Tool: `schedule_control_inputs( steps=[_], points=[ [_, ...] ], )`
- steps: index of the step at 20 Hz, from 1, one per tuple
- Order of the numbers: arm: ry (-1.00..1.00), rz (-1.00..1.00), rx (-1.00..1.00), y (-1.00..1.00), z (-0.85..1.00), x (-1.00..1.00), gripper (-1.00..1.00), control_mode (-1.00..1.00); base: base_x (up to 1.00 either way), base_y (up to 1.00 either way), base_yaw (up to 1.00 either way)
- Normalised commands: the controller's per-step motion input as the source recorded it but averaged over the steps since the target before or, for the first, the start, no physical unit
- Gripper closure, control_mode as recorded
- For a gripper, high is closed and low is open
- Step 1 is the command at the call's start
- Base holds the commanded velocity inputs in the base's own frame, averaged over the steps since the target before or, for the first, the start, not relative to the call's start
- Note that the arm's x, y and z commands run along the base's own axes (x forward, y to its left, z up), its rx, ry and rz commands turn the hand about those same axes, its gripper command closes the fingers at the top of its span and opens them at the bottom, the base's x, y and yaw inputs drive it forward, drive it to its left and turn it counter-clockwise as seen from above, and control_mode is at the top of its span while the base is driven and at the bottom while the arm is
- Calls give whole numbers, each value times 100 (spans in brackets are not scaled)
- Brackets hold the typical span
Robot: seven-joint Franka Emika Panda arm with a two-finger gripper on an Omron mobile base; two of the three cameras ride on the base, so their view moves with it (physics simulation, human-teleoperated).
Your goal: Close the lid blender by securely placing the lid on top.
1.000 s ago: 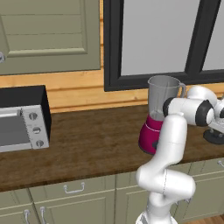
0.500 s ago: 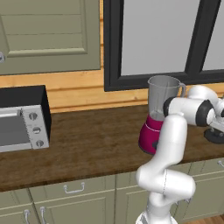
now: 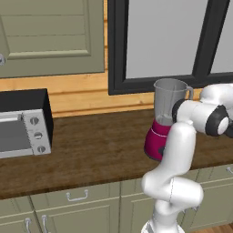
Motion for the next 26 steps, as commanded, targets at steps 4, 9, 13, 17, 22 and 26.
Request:
schedule_control_inputs(
  steps=[4, 9, 13, 17, 22, 26],
  points=[
    [-13, -12, 0, 4, 100, -3, 100, -100, 0, 0, 0],
    [-16, -15, 0, 19, 100, 0, 100, -100, 0, 0, 0],
    [-21, -17, -1, 37, 100, 4, 100, -100, 0, 0, 0],
    [-19, -17, -4, 61, 100, 22, 100, -100, 0, 0, 0],
    [-11, -13, -1, 85, 100, 36, 100, -100, 0, 0, 0],
    [-4, -9, 0, 100, 100, 37, 100, -100, 0, 0, 0]
  ],
)
